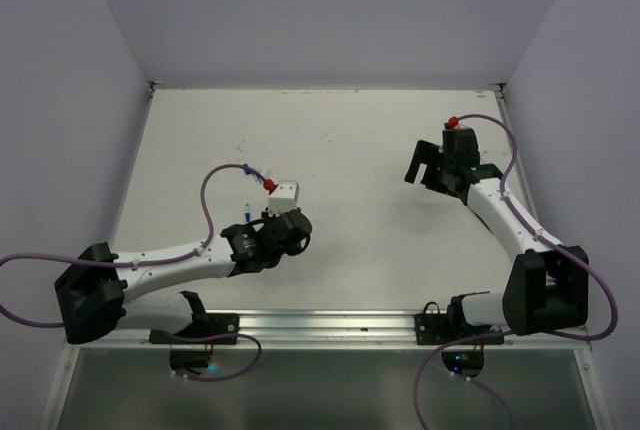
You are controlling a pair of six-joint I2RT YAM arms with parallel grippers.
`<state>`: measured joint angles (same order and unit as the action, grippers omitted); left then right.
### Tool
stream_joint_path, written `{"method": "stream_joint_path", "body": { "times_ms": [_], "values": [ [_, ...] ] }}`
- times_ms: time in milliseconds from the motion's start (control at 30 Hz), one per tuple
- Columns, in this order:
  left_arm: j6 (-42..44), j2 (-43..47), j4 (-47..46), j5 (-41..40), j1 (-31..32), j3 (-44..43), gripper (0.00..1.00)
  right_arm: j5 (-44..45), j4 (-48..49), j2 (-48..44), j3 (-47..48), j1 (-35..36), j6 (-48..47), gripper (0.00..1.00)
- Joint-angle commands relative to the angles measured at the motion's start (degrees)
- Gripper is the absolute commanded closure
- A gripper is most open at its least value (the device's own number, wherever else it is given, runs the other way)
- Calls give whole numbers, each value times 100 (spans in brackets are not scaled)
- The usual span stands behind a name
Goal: Open the pen caps
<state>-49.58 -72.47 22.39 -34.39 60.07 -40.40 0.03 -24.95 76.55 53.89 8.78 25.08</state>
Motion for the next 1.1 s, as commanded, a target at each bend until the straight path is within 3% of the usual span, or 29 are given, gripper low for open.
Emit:
{"method": "stream_joint_path", "body": {
  "times_ms": [0, 100, 233, 367, 633, 833, 933, 1067],
  "values": [
    [747, 496, -744, 318, 31, -100, 65, 795, -62, 131, 253, -183, -310, 7],
    [1064, 803, -1175, 740, 31, 85, 63, 1349, -238, 237, 385, -401, -293, 6],
    [1372, 1094, -1834, 1363, 31, 436, 60, 1359, -361, 377, 377, -1069, -415, 8],
    [1644, 1103, -2641, 1732, 22, 682, 54, 1402, -353, 702, 420, -1448, -1406, 9],
    [1751, 831, -3522, 2681, -40, 1034, 49, 1508, 464, 729, 192, -1563, -2701, 15],
    [1689, 848, -3944, 2982, -66, 1350, 48, 1491, 333, 1238, 78, -1581, -3140, 16],
    [1724, 848, -4102, 3061, -101, 1456, 48, 1036, 377, 1300, -45, -1581, -3701, 22],
    [1750, 796, -4304, 3333, -267, 1553, 48, 1061, 97, 1529, 191, -1668, -4124, 27]
  ]
}}
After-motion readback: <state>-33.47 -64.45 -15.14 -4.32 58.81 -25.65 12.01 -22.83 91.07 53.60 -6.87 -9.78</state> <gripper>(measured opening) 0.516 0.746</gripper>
